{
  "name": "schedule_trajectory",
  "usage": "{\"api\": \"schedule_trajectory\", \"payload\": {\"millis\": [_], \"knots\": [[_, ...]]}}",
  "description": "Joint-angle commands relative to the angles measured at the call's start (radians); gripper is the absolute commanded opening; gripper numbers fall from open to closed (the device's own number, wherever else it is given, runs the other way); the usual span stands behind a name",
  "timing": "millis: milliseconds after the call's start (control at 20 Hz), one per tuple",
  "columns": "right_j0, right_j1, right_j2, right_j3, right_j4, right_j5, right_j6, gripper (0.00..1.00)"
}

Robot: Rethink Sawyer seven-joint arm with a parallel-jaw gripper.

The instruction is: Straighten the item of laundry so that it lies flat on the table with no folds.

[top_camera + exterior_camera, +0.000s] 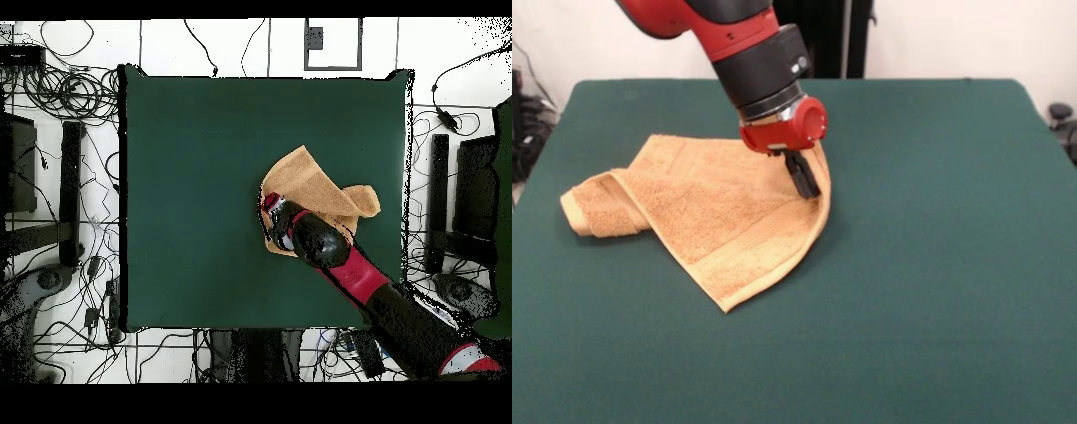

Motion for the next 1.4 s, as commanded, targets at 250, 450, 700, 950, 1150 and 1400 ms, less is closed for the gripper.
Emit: {"api": "schedule_trajectory", "payload": {"millis": [250,450,700,950,1150,1400], "knots": [[-0.027,0.068,0.126,0.017,0.079,0.065,0.233,0.00],[-0.097,0.149,0.252,0.075,0.092,-0.070,0.345,0.00],[0.012,-0.020,0.161,0.109,0.156,-0.015,0.383,0.00],[0.090,-0.182,0.060,0.088,0.196,0.213,0.319,0.00],[0.076,-0.186,0.096,0.117,0.210,0.211,0.324,0.00],[0.073,-0.176,0.102,0.116,0.210,0.202,0.303,0.00]]}}
